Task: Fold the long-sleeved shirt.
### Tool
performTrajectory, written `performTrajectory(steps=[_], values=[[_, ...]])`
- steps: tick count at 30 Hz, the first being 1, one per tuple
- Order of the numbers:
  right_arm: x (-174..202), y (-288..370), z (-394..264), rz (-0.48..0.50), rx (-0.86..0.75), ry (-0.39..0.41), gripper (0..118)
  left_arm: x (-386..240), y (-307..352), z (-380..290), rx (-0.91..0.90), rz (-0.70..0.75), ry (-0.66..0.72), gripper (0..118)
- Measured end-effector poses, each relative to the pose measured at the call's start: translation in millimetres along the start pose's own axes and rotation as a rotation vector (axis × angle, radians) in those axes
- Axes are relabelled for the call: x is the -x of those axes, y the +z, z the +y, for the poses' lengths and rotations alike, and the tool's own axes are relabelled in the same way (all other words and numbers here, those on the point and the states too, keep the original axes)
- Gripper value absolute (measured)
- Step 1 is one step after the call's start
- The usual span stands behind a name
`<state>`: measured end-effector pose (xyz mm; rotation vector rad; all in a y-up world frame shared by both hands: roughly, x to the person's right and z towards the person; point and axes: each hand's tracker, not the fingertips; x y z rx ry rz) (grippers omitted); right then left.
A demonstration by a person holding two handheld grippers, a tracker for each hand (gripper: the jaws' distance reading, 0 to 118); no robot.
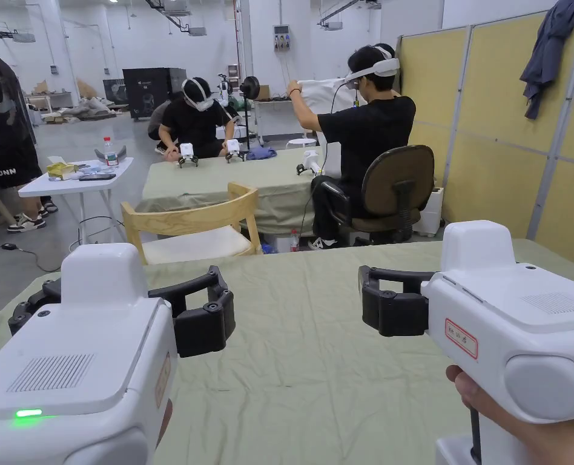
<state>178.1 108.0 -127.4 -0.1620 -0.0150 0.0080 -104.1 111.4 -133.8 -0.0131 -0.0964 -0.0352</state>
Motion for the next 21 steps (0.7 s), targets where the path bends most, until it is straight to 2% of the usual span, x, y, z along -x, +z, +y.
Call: performTrajectory(steps=[10,17,21], values=[[7.3,-2.0,1.2,-0.038,0.014,0.056,118,2.5,2.4,6.4,-0.015,0.008,-0.010,118],[0.0,-1.6,1.7,0.056,0.049,-0.047,118,2.1,0.8,5.9,-0.012,0.001,-0.014,118],[0.0,-0.4,2.6,0.048,0.066,-0.039,118,0.6,0.5,5.3,-0.009,0.003,-0.020,118]])
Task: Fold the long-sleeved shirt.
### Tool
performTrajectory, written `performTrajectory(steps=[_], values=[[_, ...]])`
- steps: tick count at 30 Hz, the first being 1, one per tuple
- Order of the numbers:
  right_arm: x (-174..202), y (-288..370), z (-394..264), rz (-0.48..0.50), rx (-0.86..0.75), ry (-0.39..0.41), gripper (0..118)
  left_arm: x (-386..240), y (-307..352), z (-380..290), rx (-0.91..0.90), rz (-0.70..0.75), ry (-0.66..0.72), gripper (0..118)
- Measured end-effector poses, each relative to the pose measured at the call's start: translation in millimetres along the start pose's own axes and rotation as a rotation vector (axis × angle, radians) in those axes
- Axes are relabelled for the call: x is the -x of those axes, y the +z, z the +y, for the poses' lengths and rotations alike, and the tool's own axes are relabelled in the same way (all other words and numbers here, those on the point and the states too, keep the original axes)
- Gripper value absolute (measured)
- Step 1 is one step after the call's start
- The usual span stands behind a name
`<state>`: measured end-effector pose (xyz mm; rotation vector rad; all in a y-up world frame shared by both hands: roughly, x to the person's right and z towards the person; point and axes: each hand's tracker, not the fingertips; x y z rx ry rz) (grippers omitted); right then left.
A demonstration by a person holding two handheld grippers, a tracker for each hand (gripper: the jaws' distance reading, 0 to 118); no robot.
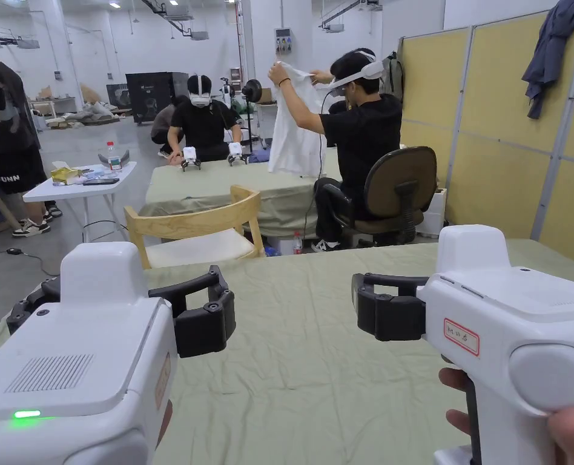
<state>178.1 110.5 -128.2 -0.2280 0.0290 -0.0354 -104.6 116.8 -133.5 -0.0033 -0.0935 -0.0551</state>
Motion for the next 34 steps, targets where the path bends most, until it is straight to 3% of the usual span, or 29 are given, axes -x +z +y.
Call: performTrajectory(steps=[4,20,28,34], values=[[7,4,-2,-0.037,-0.033,0.045,118,-2,0,0,-0.001,0.000,-0.007,118],[10,12,4,0.040,-0.058,-0.007,118,-1,0,0,0.000,0.003,-0.016,118],[7,14,4,-0.075,-0.137,-0.033,118,0,1,1,-0.001,0.005,-0.014,118],[9,24,4,-0.010,-0.176,-0.030,118,0,2,-1,-0.005,0.013,-0.024,118]])
